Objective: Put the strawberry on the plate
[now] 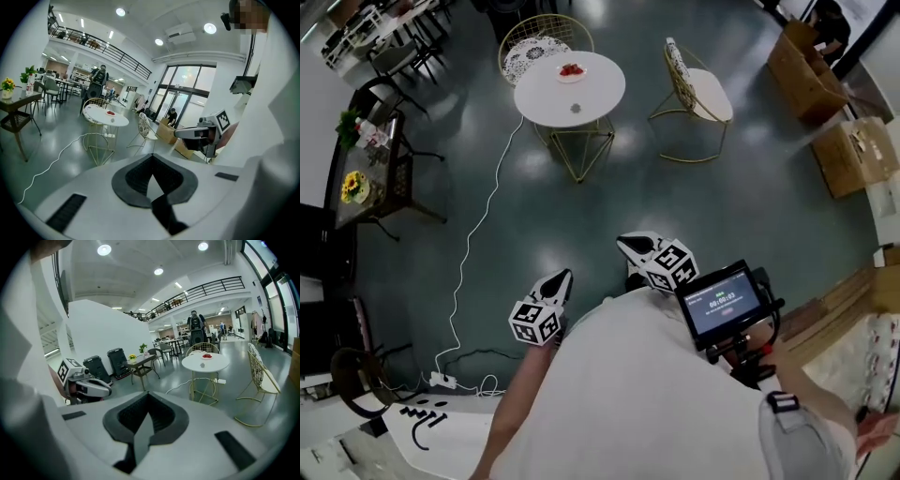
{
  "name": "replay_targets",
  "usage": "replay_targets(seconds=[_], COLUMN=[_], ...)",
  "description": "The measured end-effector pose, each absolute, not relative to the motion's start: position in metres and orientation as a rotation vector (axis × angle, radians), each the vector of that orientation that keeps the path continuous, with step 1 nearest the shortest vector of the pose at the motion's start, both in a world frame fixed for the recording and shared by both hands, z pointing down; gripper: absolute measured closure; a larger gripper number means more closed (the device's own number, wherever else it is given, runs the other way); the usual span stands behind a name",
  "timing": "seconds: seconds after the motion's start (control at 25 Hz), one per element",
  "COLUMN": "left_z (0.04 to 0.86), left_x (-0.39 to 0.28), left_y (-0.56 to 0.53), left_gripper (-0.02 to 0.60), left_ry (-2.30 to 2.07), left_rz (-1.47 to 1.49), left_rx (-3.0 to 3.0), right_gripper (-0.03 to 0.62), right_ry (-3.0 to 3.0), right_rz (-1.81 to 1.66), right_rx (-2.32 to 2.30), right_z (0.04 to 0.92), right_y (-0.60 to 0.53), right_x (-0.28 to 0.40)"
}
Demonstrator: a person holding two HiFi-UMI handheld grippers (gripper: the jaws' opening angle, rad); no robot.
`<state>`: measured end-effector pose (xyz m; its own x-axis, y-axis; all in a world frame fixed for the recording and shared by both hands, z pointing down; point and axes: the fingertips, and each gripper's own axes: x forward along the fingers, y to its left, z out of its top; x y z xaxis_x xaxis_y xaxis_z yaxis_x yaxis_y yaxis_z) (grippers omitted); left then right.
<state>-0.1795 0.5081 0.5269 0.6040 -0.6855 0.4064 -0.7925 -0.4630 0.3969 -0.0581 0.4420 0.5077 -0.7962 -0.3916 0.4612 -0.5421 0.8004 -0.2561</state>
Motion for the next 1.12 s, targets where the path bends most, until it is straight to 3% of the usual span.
replay_targets(seconds=[0.44, 0.72, 1.12], left_z=[0.532, 0.543, 0.522], left_x=[-0.138, -0.077, -0.091], left_y=[0.446, 0.349, 0.329], left_gripper=[0.578, 0.578, 0.578], left_ry=[-1.117, -1.092, -1.148], left_rz=[0.318, 0.369, 0.394], left_rx=[2.266, 2.243, 2.245], right_gripper=[0.589, 0.589, 0.589], right_ry=[-2.583, -2.591, -2.623], right_rz=[0.630, 0.657, 0.652], right_rx=[0.748, 0.724, 0.694], right_z=[0.526, 0.546, 0.529], right_y=[0.381, 0.287, 0.267], right_x=[-0.014, 0.039, 0.028])
